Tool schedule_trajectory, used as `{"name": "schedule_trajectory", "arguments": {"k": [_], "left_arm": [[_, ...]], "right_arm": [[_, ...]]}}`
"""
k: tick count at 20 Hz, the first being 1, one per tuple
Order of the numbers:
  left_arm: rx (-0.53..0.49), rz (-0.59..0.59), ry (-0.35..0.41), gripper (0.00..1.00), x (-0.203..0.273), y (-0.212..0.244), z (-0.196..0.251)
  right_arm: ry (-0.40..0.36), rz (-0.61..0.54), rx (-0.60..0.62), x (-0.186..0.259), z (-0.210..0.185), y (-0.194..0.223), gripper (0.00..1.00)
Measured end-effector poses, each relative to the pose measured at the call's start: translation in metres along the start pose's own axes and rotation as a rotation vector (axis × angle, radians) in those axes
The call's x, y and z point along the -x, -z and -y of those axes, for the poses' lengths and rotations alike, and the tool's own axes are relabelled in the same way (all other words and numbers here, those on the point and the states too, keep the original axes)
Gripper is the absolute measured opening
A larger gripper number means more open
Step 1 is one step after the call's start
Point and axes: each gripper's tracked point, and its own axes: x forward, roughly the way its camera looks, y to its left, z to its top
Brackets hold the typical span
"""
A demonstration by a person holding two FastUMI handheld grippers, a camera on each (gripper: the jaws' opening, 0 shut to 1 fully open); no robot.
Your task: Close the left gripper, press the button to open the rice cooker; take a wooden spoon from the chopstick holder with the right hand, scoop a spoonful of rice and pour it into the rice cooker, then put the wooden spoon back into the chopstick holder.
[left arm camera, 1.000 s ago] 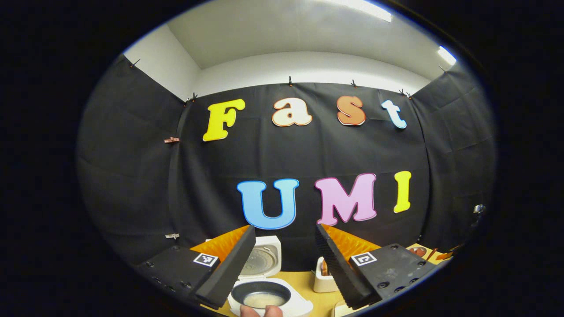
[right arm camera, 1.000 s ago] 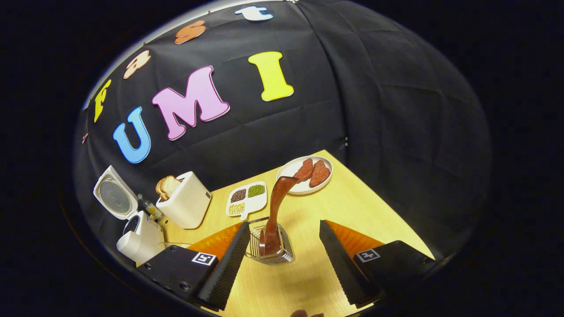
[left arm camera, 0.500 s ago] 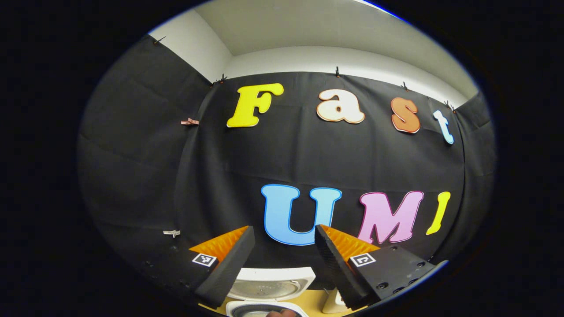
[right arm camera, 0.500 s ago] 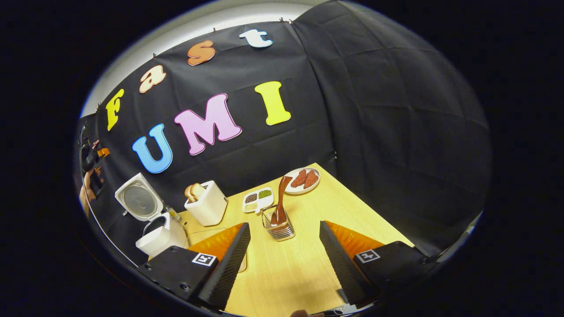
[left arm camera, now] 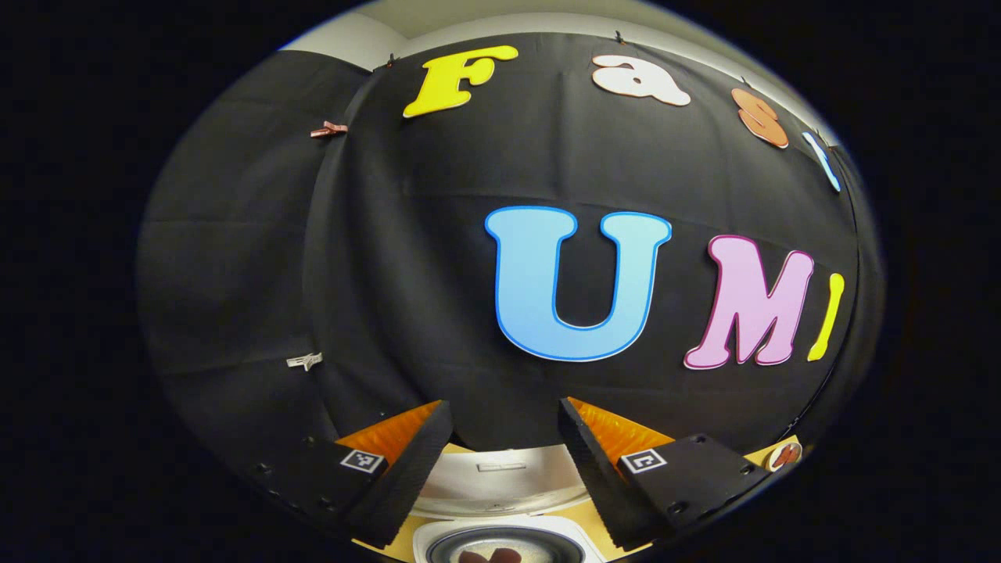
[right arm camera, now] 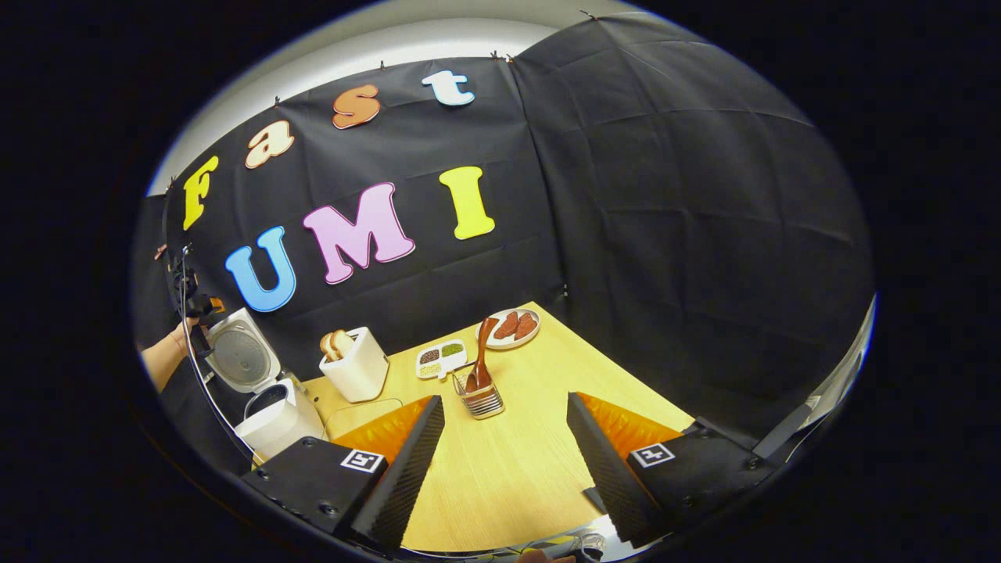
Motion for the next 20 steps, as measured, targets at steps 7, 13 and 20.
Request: {"name": "schedule_trajectory", "arguments": {"k": [7, 13, 20], "left_arm": [[-0.041, -0.073, -0.034, 0.96, -0.004, 0.021, -0.001], [-0.048, -0.062, -0.030, 0.97, 0.059, 0.053, 0.014], [-0.009, -0.224, -0.033, 0.97, 0.131, 0.145, 0.030]], "right_arm": [[0.017, 0.026, 0.004, 0.000, -0.011, -0.004, 0.98], [-0.033, 0.015, 0.018, -0.017, -0.023, -0.008, 0.99], [-0.082, 0.009, 0.054, -0.023, -0.021, -0.014, 0.98]]}}
